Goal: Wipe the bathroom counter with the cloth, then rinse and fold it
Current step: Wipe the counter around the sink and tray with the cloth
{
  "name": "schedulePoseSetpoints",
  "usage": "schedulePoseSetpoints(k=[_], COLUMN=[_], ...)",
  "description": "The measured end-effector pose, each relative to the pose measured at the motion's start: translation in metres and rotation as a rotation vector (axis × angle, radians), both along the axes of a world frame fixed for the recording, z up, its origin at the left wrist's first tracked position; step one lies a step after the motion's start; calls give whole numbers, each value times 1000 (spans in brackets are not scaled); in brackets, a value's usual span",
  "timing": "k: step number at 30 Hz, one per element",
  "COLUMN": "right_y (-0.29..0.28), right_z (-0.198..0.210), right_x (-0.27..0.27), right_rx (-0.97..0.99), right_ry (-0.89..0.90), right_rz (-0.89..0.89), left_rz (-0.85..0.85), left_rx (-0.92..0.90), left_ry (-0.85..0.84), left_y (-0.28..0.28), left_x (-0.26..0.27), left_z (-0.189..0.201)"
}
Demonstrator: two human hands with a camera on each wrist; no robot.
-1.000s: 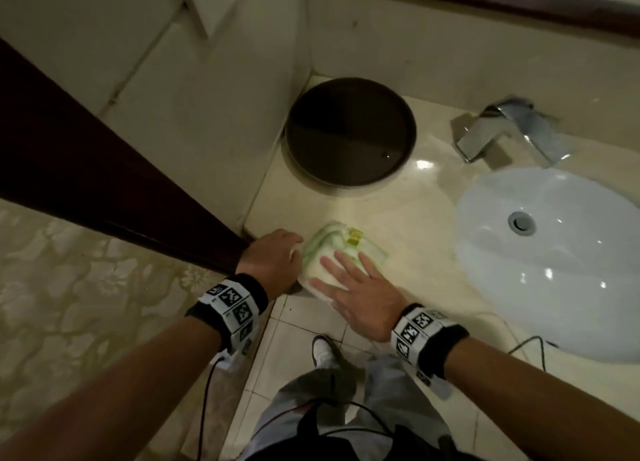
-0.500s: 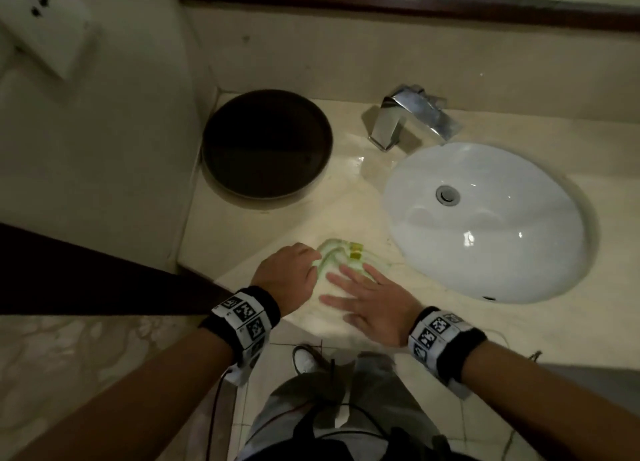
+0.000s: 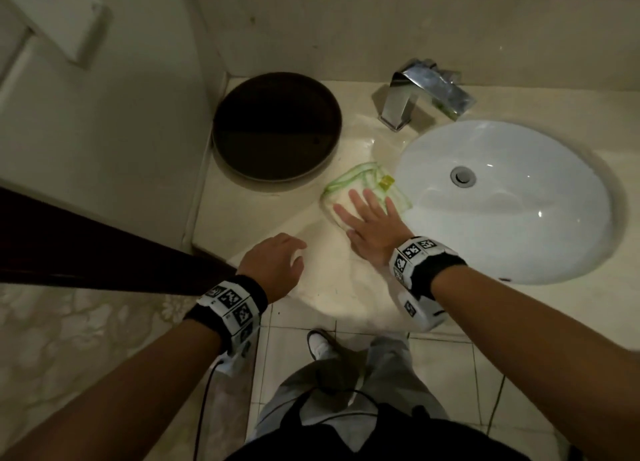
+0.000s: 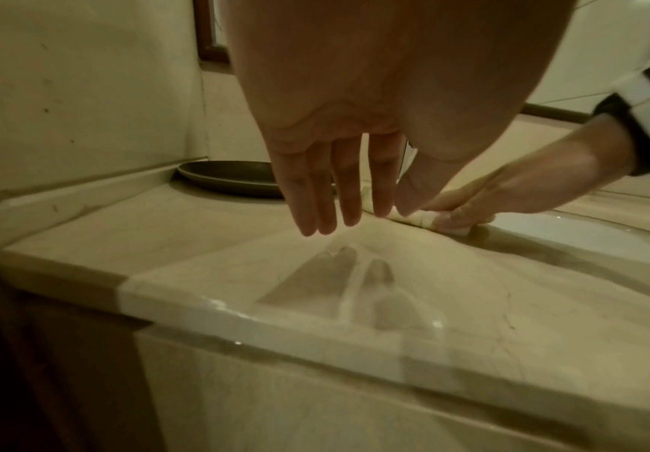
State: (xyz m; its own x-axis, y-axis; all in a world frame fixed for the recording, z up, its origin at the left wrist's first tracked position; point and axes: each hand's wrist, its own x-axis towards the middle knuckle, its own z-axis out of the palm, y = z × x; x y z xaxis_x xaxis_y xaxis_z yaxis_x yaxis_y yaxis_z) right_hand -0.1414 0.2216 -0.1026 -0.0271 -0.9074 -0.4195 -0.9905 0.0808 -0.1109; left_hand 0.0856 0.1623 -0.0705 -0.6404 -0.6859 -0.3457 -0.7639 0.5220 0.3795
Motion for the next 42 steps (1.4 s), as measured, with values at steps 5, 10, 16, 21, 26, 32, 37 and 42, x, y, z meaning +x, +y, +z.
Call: schedulePoseSetpoints(k=[5, 10, 16, 21, 26, 32, 37, 42], right_y=[48, 87, 111, 130, 147, 185, 221, 234], right_z=[-1, -12, -10, -5, 0, -5, -6, -6], right_x=[8, 12, 2, -14, -36, -78, -118, -126], right_rx=[1, -59, -88, -57, -29, -55, -57, -84], right_ry=[-46, -60, -118, -173, -158, -171, -206, -209], right_rz=[112, 188, 245, 284, 338, 368, 342, 329], left_rz=[-21, -80, -231, -250, -260, -329, -365, -326], left_rx=[19, 43, 89, 134, 156, 142, 145, 122], left_ry=[-48, -20, -34, -130, -169, -179, -156, -149], left_y=[1, 5, 22, 39, 58, 98, 132, 144], left_x=[-11, -37, -72, -89, -107, -143, -177, -193], left_z=[2, 11, 16, 7, 4, 11, 9, 12])
